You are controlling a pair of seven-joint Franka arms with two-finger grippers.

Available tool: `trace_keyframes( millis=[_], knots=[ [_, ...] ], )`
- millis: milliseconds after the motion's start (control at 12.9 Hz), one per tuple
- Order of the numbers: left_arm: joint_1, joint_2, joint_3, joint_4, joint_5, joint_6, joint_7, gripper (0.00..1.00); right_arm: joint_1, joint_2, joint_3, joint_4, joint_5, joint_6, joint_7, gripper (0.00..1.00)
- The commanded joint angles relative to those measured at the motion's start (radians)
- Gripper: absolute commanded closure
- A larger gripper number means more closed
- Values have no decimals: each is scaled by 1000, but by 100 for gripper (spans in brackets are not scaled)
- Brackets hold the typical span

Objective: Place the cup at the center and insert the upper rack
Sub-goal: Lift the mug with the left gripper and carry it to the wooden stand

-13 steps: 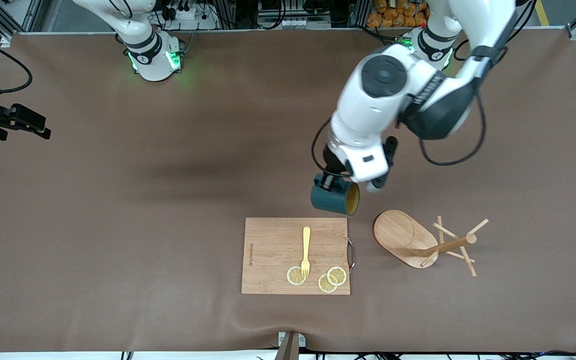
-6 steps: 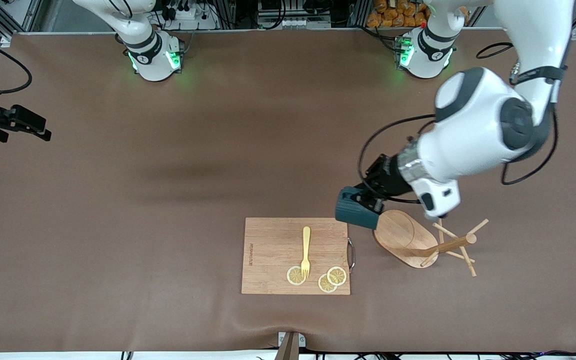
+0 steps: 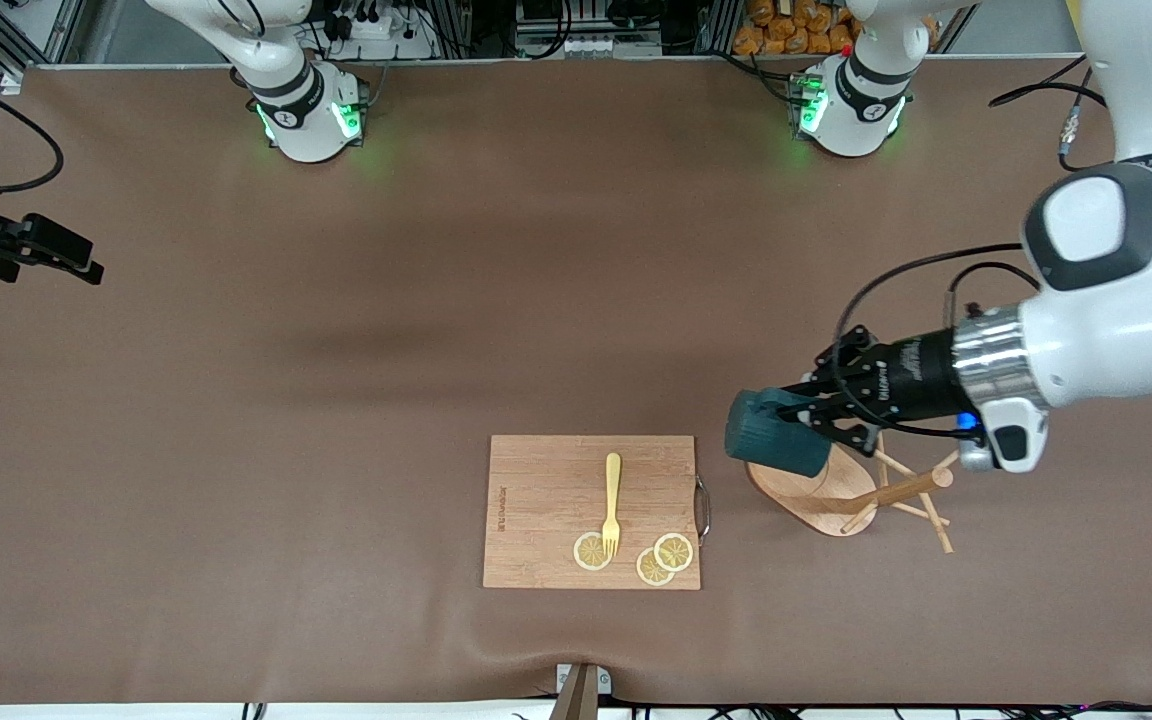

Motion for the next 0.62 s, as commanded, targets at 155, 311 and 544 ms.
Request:
trace_keyframes(
  millis=[155, 311, 544],
  knots=[
    [100, 43, -8, -14, -168, -79, 132, 100, 2, -12, 1, -7, 13, -5, 25, 0],
    [132, 77, -8, -15, -186, -130, 209, 100, 0, -12, 1, -7, 13, -6, 25, 0],
    [192, 121, -8, -15, -243, -181, 278, 100, -1, -13, 1, -7, 13, -5, 17, 0]
  ],
)
